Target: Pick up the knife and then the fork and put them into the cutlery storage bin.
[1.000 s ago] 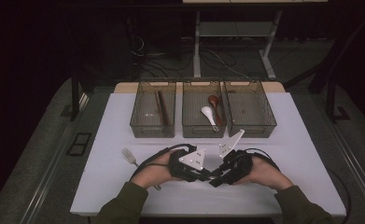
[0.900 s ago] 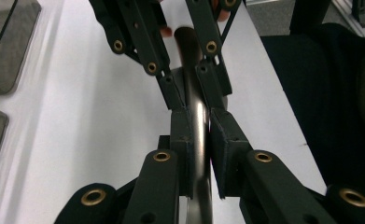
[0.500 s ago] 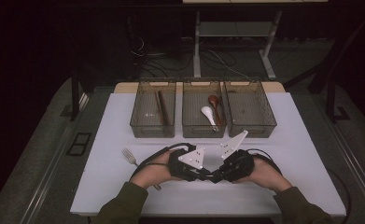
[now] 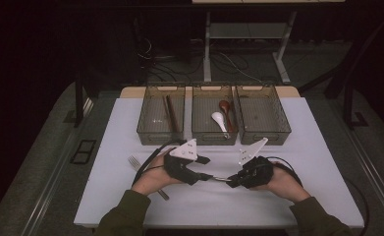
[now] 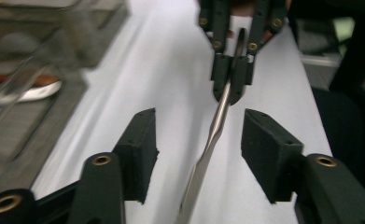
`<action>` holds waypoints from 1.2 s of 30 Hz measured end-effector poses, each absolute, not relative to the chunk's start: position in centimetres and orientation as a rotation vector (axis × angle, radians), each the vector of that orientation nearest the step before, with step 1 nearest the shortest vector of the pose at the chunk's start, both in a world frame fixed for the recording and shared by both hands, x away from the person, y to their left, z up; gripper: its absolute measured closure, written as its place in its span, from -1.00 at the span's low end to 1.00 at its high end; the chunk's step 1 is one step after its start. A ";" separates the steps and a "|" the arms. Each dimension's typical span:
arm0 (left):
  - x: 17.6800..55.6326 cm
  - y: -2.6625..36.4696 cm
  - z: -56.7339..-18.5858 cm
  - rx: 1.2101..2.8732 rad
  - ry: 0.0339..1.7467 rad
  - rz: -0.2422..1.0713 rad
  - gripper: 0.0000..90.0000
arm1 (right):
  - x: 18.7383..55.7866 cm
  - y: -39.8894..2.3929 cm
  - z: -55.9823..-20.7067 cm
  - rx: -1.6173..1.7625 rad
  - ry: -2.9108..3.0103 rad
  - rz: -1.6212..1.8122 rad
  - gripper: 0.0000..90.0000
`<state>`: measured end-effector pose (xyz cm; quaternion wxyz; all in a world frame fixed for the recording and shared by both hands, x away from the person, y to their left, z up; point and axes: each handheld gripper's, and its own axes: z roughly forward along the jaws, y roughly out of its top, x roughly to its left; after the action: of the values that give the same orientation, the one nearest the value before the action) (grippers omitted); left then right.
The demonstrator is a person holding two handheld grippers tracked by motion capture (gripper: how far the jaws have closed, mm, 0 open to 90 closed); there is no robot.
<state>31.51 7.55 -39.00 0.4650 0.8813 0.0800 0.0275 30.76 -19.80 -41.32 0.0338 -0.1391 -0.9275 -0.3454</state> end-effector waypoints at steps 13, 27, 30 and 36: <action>29.6 12.7 -40.8 2.112 0.500 0.183 -0.61 | 31.3 -21.8 -41.0 -0.622 -2.871 -1.119 0.85; 26.7 16.2 -42.6 2.024 0.678 0.223 -1.00 | 31.4 -23.7 -39.3 -0.786 -2.851 -1.265 0.85; 26.7 16.5 -42.8 2.034 0.691 0.219 -1.00 | 31.6 -24.4 -38.8 -0.821 -2.841 -1.302 0.85; 26.9 16.5 -43.2 2.043 0.698 0.214 -1.00 | 32.1 -25.9 -37.8 -0.927 -2.828 -1.365 0.85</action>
<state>26.87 16.47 -43.22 0.4671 0.8327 0.2843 0.0871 32.12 -25.90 -37.84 -0.0664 -0.2826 -0.8619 -0.4158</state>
